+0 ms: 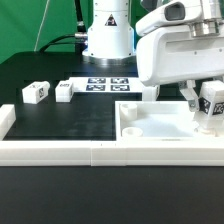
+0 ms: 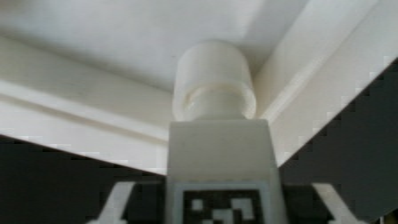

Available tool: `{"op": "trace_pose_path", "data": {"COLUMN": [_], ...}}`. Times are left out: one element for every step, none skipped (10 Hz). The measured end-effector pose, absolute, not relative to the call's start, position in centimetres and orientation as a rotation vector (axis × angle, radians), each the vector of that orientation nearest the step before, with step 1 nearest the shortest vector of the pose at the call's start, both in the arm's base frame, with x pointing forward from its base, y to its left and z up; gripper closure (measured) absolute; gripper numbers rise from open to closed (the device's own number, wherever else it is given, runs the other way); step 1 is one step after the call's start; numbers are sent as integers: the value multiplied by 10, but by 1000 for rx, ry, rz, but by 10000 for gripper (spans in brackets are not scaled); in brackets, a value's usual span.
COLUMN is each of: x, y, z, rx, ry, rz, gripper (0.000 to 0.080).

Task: Assemble one leg

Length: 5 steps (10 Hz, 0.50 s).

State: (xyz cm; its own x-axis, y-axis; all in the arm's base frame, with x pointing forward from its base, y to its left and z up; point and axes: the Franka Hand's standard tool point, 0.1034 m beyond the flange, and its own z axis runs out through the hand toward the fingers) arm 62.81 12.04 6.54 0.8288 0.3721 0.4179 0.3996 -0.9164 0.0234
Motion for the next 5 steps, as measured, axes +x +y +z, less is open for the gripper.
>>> {"op": "trace_pose_path", "data": {"x": [628,629,630,631,631], "y": [119,117,115,114,114], "z": [65,65,65,65,65], "rx": [-2943,-2943,-2943,-2941,-2940], "ry": [-620,-616,-611,-606,-605], "rz": [-653,-661,-680,-702,-711], "gripper": [512,512,512,512,512]}}
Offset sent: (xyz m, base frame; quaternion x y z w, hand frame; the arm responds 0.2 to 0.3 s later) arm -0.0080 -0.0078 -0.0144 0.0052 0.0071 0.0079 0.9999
